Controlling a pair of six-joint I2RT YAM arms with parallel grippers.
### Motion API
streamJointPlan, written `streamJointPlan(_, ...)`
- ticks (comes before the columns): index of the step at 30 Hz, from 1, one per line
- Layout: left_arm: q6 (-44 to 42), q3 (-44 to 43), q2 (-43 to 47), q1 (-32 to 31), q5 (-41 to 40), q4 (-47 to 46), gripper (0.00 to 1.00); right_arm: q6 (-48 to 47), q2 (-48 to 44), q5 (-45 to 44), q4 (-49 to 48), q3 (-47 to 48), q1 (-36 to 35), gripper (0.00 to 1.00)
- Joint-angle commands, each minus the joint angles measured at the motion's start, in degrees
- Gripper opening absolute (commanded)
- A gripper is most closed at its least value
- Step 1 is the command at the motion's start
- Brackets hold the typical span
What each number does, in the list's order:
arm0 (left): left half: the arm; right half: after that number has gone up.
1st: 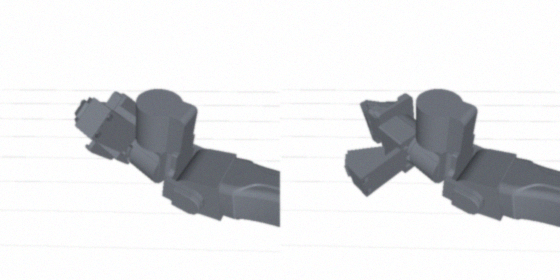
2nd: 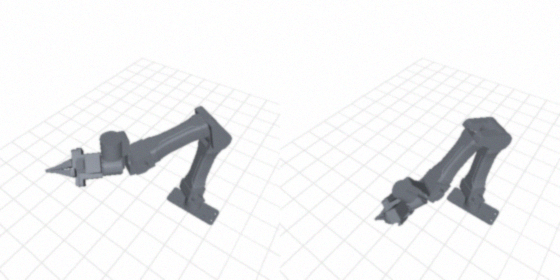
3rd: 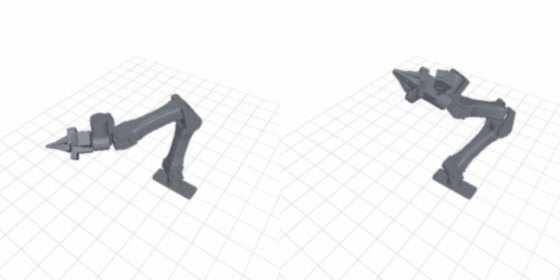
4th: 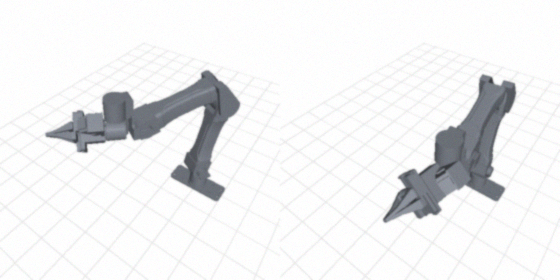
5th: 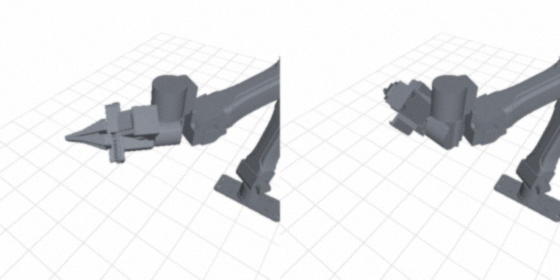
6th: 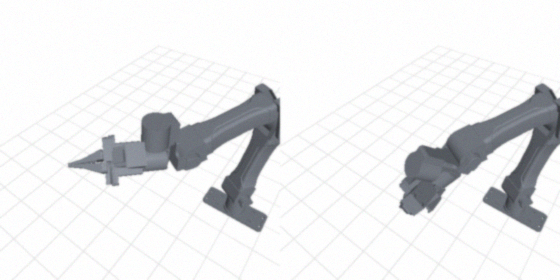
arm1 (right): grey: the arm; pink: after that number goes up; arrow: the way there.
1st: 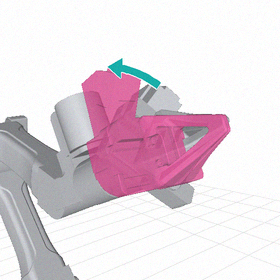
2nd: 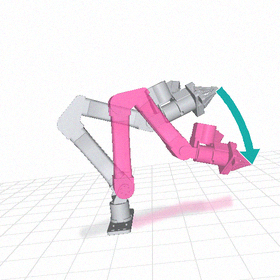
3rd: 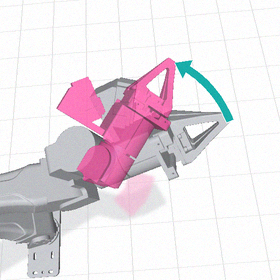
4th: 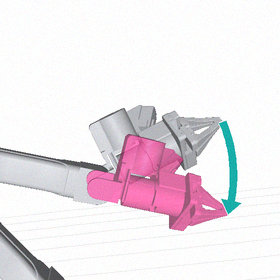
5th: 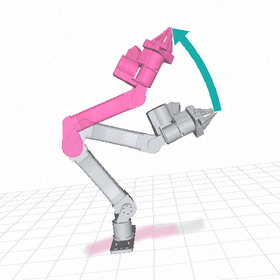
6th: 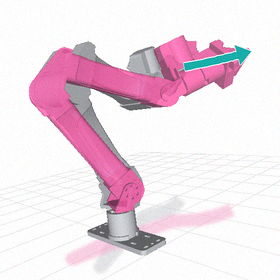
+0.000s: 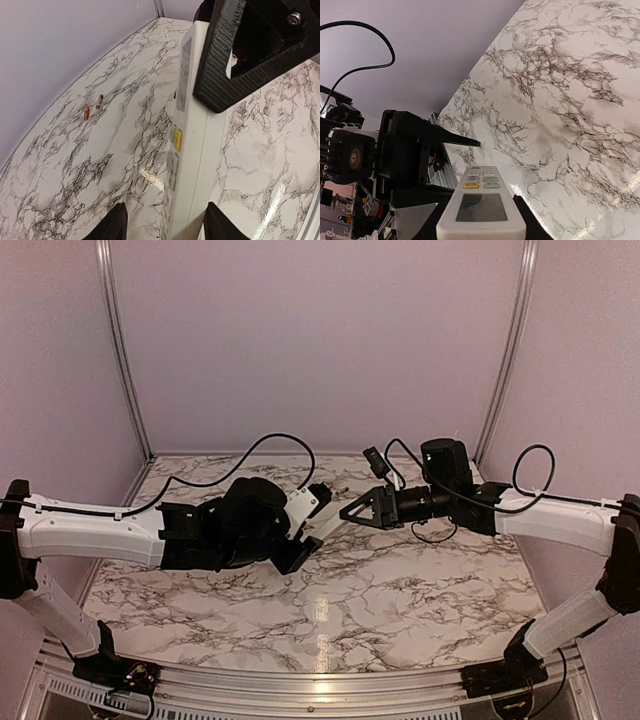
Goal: Load the batteries into the remote control
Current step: Pass from the right arm to the left, then pass from the left arm to the right
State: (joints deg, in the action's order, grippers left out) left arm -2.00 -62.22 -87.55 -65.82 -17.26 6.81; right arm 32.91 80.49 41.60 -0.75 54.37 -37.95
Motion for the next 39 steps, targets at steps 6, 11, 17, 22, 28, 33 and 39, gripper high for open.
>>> streamJointPlan(6,-2.3,-3.7,-3.9,-0.6,-2.1,3.3,0.49,1.8,0.9,1.2,-0.1,1.2,0.3,0.0)
streamJointPlan(11,-3.4,-4.2,-4.7,-0.7,-2.2,4.1,0.31,2.2,1.1,1.5,0.0,1.5,0.3,0.02)
streamJointPlan(17,-1.9,-4.4,-3.6,-0.1,3.5,4.2,0.13,0.2,0.4,2.4,0.0,2.7,0.9,0.41)
streamJointPlan(22,3.8,-3.7,-0.4,4.9,23.4,2.4,0.06,-7.7,-2.6,-0.4,3.4,4.6,1.9,0.74)
streamJointPlan(28,8.2,-1.1,2.1,9.8,41.9,-2.0,0.02,-13.9,-8.4,-0.7,1.4,3.7,1.8,0.89)
streamJointPlan(33,10.4,-1.3,1.8,11.4,55.6,-6.0,0.02,-17.4,-11.5,1.8,-0.8,1.8,1.8,0.99)
streamJointPlan(39,12.6,-1.9,1.2,11.4,61.8,-9.9,0.01,-16.0,-8.8,12.0,-5.0,1.7,1.1,0.88)
